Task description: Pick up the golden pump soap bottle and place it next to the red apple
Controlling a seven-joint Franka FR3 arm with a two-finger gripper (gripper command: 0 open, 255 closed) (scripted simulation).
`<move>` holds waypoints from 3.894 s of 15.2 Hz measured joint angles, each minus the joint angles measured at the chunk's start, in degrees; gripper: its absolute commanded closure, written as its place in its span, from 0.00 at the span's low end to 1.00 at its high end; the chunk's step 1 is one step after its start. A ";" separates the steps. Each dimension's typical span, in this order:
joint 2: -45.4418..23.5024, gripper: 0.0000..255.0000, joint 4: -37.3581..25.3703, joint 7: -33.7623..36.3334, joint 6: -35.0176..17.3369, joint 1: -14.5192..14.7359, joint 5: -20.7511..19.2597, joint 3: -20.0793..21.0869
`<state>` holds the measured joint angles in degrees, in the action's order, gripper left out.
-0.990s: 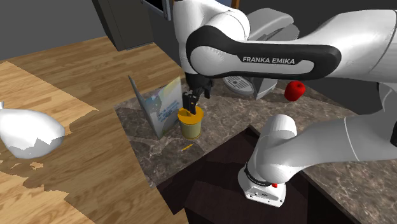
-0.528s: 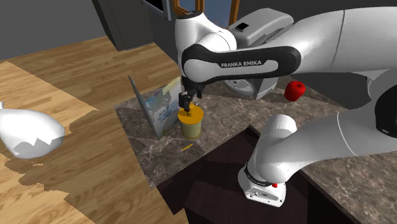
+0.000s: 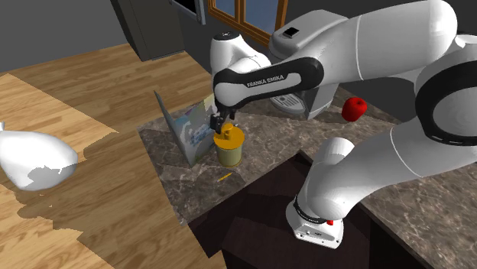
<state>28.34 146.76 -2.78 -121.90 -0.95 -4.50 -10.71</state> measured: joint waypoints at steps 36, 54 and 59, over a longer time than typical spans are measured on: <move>1.03 1.00 -4.75 0.12 5.66 0.19 0.28 0.44; 2.24 1.00 -17.76 0.30 19.87 0.52 0.86 1.41; 1.91 1.00 -21.91 0.24 23.70 0.61 1.01 1.56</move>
<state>30.25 124.84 -2.54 -98.20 -0.34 -3.48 -9.15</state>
